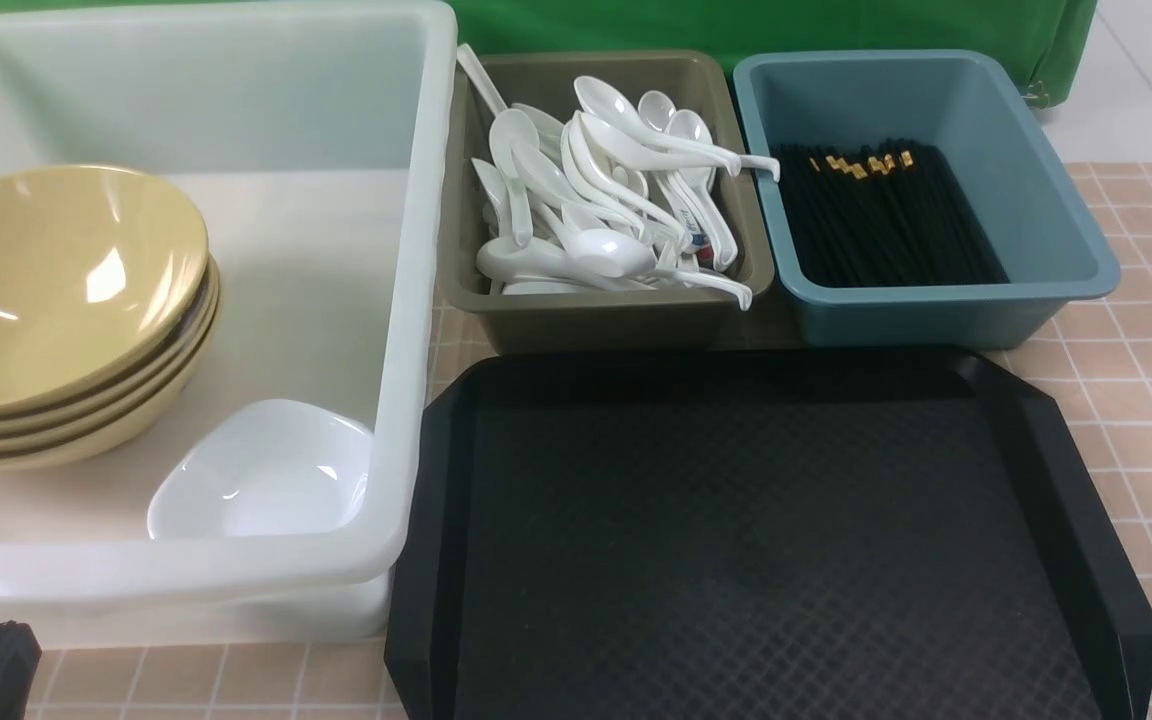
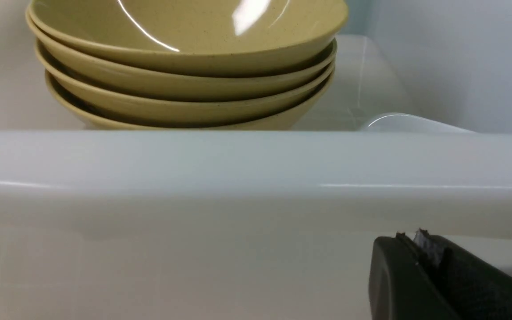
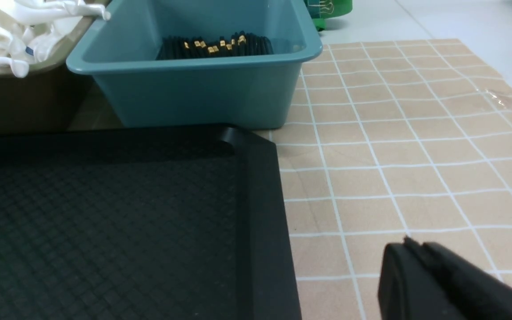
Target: On brown table put chopsticks spoon bowls plates into blue grey white boxes.
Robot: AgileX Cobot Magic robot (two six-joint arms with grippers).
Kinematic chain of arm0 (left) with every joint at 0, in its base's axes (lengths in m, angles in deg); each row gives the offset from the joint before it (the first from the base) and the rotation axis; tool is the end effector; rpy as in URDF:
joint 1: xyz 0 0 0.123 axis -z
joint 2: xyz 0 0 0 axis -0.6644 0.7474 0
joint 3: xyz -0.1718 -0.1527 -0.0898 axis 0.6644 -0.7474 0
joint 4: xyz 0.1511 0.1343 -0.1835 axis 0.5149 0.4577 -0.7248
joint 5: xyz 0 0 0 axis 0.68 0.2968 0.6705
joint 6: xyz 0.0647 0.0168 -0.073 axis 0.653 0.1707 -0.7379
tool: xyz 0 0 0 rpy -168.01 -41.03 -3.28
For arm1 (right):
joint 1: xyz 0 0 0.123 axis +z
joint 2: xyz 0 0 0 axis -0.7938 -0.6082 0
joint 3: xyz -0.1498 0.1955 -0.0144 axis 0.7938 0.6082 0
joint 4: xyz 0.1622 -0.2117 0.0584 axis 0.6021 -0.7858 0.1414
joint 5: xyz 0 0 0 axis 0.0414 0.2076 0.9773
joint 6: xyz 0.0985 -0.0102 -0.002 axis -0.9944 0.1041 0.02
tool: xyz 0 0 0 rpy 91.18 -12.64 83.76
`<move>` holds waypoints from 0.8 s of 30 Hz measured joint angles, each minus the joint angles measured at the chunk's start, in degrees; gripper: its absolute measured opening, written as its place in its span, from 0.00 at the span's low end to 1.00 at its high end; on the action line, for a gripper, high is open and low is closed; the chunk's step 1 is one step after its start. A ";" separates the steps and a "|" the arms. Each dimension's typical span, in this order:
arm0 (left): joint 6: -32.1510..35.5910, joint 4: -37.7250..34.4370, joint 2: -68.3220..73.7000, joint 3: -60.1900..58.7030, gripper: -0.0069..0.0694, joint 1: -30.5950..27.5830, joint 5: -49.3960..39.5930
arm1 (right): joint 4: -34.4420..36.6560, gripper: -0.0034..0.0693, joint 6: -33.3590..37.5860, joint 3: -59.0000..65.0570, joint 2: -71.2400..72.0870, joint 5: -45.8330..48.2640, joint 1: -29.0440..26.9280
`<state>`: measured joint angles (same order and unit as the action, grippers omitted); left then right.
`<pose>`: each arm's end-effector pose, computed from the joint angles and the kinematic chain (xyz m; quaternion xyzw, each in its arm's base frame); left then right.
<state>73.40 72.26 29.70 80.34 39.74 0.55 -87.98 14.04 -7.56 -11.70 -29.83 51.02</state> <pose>0.1221 0.0017 0.1755 -0.0111 0.7855 -0.0033 0.6187 0.1222 -0.0070 0.1748 0.0491 0.7831 -0.0015 0.6199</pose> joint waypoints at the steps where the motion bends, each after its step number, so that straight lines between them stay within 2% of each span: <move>1: 0.00 0.00 0.00 0.00 0.09 0.00 0.00 | 0.00 0.15 0.00 0.00 0.00 0.00 0.00; 24: 0.00 0.00 0.00 0.00 0.09 0.00 -0.11 | 0.00 0.17 0.00 0.00 0.00 0.00 0.00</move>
<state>73.40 72.26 29.70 80.34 39.74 0.44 -87.98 14.04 -7.56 -11.70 -29.83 51.02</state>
